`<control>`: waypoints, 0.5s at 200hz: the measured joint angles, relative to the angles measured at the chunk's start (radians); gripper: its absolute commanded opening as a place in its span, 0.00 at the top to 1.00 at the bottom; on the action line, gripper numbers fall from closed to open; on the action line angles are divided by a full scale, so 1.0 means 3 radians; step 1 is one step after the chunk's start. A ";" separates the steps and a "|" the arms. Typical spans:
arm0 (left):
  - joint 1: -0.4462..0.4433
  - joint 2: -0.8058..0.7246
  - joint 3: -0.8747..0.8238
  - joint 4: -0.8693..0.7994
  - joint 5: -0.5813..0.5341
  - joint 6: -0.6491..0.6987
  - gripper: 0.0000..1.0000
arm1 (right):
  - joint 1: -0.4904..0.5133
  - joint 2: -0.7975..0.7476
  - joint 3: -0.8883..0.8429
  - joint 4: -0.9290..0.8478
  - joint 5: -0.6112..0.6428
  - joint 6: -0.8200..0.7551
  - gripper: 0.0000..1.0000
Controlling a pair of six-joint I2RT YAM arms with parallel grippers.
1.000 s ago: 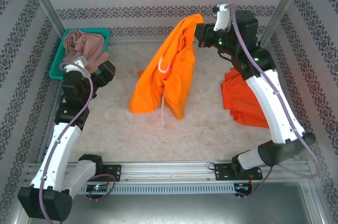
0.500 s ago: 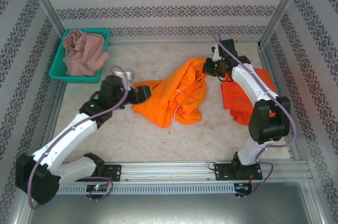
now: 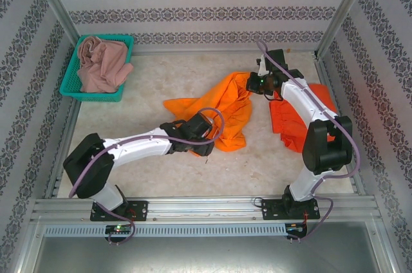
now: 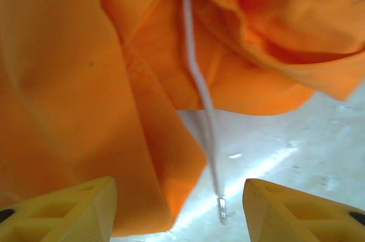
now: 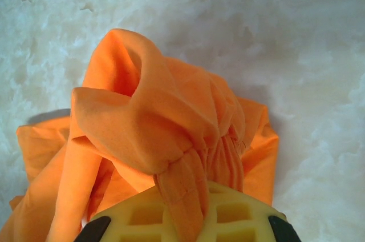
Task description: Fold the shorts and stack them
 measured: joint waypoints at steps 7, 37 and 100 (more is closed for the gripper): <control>0.0001 0.0055 0.0000 -0.0009 -0.0066 -0.0010 0.41 | 0.0000 -0.0001 -0.0011 0.0003 0.0000 -0.0001 0.95; 0.0000 0.0258 0.0000 -0.0013 -0.0272 -0.0089 0.49 | 0.0000 -0.0003 -0.0027 0.0009 0.0000 -0.0013 0.95; 0.0000 0.0472 -0.0092 0.0014 -0.0589 -0.0238 0.82 | 0.0000 -0.0041 -0.0066 0.0023 0.0000 -0.0013 0.95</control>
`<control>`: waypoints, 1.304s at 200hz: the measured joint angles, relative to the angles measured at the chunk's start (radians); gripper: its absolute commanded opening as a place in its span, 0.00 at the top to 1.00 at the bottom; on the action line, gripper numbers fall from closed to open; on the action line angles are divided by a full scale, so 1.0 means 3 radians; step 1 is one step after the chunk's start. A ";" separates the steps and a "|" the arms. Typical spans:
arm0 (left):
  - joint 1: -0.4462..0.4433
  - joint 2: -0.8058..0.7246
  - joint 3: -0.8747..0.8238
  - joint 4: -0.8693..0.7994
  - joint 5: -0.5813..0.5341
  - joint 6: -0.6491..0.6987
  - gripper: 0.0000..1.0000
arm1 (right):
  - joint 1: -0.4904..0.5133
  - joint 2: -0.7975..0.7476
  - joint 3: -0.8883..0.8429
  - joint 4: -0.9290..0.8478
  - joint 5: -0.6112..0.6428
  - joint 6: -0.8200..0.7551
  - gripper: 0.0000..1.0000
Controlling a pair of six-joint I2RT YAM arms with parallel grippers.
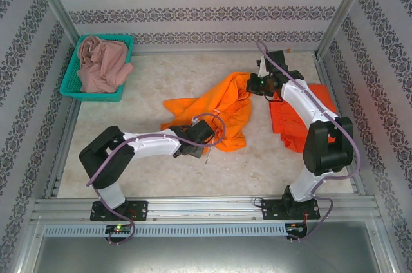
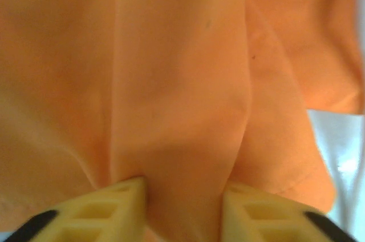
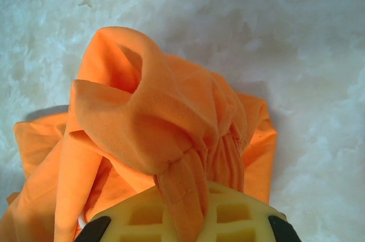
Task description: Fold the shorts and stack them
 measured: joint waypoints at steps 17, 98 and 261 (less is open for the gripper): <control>0.0000 0.0038 -0.0008 0.0042 -0.0076 -0.0078 0.96 | 0.0000 -0.0003 -0.0008 0.0006 -0.0001 0.0000 0.95; 0.0735 -0.1137 0.0453 -0.0347 -0.0340 0.0256 1.00 | 0.0000 -0.0535 -0.0019 0.0075 -0.0170 -0.0060 0.98; 0.2192 -0.0399 0.5418 -0.1366 -0.0463 0.1368 1.00 | 0.1160 -0.1731 0.0980 0.0501 -0.0779 -0.0242 1.00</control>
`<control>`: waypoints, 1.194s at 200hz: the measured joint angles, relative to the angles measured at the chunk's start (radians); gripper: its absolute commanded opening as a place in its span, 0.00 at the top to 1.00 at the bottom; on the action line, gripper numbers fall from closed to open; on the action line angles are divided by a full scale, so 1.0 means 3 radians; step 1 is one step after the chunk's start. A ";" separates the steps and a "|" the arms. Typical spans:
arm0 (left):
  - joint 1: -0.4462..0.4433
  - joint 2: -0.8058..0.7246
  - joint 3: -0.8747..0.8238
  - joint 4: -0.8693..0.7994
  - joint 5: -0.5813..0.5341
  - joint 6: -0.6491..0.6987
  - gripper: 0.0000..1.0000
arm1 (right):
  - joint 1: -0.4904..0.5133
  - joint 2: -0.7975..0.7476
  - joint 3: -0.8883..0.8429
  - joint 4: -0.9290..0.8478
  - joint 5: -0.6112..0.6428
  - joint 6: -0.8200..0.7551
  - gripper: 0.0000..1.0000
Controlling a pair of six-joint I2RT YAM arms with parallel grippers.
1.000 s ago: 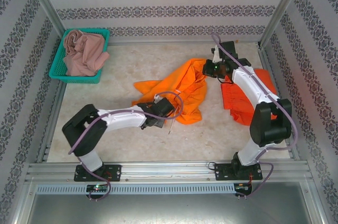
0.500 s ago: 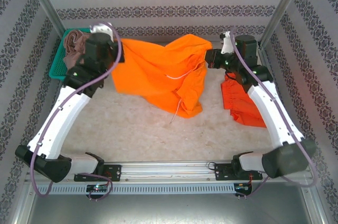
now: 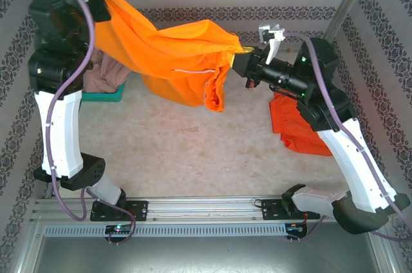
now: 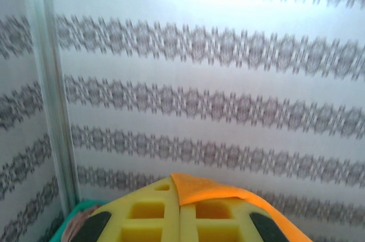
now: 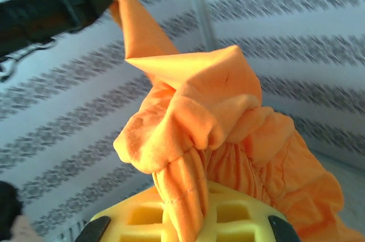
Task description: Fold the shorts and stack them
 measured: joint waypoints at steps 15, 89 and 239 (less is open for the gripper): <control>0.0000 -0.0070 0.0141 0.0057 -0.0004 0.0024 1.00 | 0.0042 -0.0095 0.0089 0.0042 0.0031 -0.0001 1.00; -0.0001 0.0097 0.0280 0.0315 0.0137 0.0052 1.00 | -0.0484 -0.0270 -0.0375 0.0013 0.0685 0.0177 1.00; 0.0237 0.2070 -0.0098 -0.0004 0.1263 -0.0507 0.00 | -0.1436 0.1652 -0.0797 0.0070 0.0594 0.0947 0.15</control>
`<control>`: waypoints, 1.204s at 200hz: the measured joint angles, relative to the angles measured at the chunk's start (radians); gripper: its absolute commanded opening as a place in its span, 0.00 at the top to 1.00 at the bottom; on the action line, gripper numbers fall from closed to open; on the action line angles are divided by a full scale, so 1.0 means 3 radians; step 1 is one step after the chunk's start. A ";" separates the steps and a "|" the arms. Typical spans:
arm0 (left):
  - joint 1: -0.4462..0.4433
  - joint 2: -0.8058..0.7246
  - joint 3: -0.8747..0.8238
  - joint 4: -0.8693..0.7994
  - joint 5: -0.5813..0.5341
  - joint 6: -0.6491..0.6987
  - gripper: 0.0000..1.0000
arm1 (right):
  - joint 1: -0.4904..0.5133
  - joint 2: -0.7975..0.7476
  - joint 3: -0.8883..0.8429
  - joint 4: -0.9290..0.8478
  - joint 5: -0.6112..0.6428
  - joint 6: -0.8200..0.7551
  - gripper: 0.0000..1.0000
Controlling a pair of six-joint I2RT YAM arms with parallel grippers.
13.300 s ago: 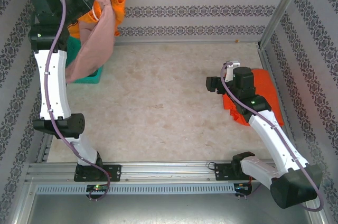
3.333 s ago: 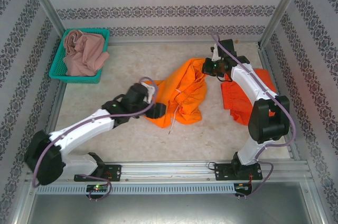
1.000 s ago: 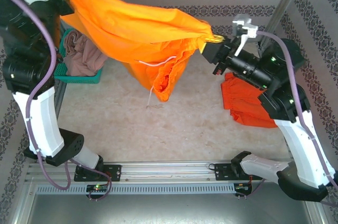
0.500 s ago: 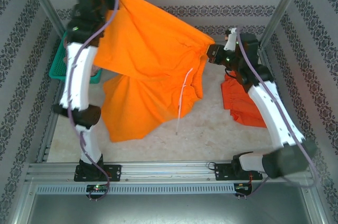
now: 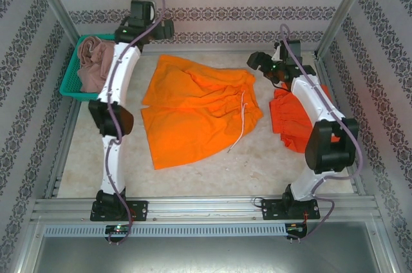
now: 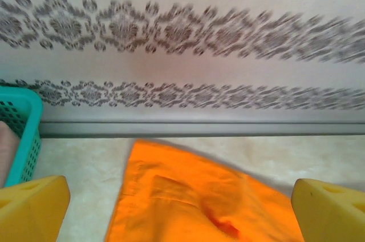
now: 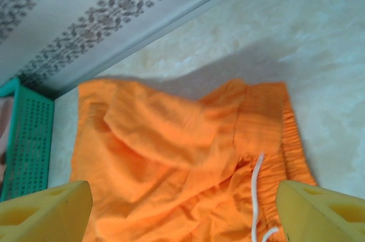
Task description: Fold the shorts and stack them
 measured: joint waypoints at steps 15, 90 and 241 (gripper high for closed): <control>-0.0004 -0.0688 -0.0675 0.0086 0.0128 -0.0089 0.00 | 0.0113 -0.0262 -0.0247 0.0027 -0.0023 -0.0022 0.15; -0.0481 -0.3545 -0.5403 0.1849 0.0726 -0.1232 0.00 | 0.0451 -0.0415 -0.0922 0.0003 -0.0079 -0.0303 0.13; -0.0791 -0.3485 -0.7315 0.2972 0.0577 -0.2169 0.00 | 0.0408 -0.0328 -0.1923 0.0069 -0.0253 -0.0284 0.13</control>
